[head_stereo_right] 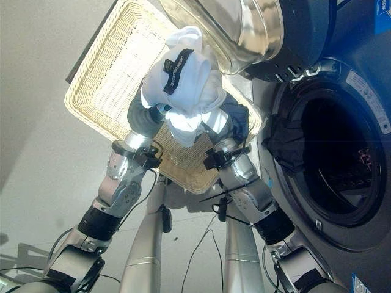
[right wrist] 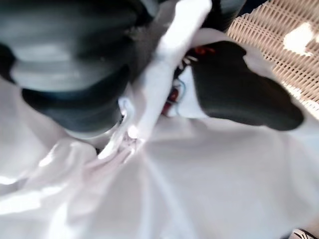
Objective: Put the clothes into the washing machine.
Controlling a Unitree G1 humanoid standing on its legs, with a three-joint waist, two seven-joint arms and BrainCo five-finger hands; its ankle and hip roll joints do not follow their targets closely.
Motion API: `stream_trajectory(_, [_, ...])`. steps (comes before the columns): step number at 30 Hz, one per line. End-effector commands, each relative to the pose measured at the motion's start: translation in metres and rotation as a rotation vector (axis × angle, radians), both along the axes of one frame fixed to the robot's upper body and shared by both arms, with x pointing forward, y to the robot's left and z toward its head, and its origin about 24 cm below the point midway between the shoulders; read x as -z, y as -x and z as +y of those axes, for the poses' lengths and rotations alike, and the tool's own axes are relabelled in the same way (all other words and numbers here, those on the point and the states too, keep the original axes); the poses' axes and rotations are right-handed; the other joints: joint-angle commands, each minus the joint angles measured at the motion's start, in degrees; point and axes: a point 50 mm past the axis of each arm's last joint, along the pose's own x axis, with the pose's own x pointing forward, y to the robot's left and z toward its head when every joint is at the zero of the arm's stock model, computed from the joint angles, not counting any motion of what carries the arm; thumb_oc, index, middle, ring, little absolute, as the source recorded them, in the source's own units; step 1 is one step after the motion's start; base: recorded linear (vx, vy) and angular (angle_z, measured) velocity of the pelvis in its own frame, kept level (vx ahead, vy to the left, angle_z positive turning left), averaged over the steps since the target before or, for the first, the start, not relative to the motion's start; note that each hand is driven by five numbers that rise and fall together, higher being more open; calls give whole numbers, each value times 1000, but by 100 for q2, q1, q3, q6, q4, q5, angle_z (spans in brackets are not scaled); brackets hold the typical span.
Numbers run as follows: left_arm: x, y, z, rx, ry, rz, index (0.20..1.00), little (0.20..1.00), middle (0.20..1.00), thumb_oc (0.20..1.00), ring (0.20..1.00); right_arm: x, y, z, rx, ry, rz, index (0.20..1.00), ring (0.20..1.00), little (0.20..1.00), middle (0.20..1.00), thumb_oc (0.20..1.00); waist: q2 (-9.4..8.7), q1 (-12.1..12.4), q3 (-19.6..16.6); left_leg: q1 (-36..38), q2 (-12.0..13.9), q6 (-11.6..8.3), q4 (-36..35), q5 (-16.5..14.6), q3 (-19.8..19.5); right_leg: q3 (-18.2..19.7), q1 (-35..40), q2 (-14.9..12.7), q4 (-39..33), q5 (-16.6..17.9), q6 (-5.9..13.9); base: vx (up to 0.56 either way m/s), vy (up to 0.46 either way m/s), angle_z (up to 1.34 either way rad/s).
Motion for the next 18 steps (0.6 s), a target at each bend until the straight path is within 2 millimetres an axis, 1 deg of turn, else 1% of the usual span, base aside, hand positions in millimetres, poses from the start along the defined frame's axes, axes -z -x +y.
stream_trajectory(1, [-26, 41, -38, 171, -83, -250, 200, 200, 200, 200, 200, -33, 22, 22, -156, -41, -163, 200, 200, 200, 200, 200, 121, -62, 41, -89, -400, -7, 601, -590, 149, -272, 536, 303, -1797, 1360, 539, 0, 0, 0])
stream_trajectory(9, [-23, 35, -35, 84, -87, -221, 200, 200, 200, 200, 200, -34, 21, 18, -146, -71, -170, 200, 200, 200, 200, 200, 131, -48, 41, -105, -400, -13, 590, -568, 140, -288, 526, 291, -1811, 1371, 544, 0, 0, 0])
stream_trajectory(10, [-23, 33, -34, 60, -82, -213, 360, 360, 360, 360, 360, -34, 21, 17, -142, -79, -174, 200, 200, 200, 200, 200, 134, -44, 41, -110, -396, -14, 588, -565, 138, -290, 522, 287, -1812, 1371, 545, 0, 0, 0])
stream_trajectory(11, [-22, 29, -30, -9, -68, -193, 1000, 1000, 1000, 1000, 1000, -36, 21, 13, -136, -111, -179, 200, 200, 200, 200, 200, 141, -40, 41, -119, -391, -12, 595, -565, 140, -291, 515, 284, -1807, 1367, 547, 0, 0, 0])
stream_trajectory(17, [-17, 19, -18, -174, -44, -132, 1000, 1000, 1000, 1000, 1000, -38, 20, -1, -108, -183, -193, 200, 200, 200, 200, 200, 168, -23, 41, -125, -397, -11, 589, -555, 119, -306, 514, 274, -1813, 1371, 556, 0, 0, 0])
stream_trajectory(18, [-16, 15, -13, -252, -36, -128, 1000, 1000, 1000, 1000, 1000, -40, 20, -6, -93, -213, -205, 200, 200, 200, 200, 200, 177, -22, 41, -117, -398, -10, 586, -554, 119, -309, 524, 272, -1818, 1371, 561, 0, 0, 0])
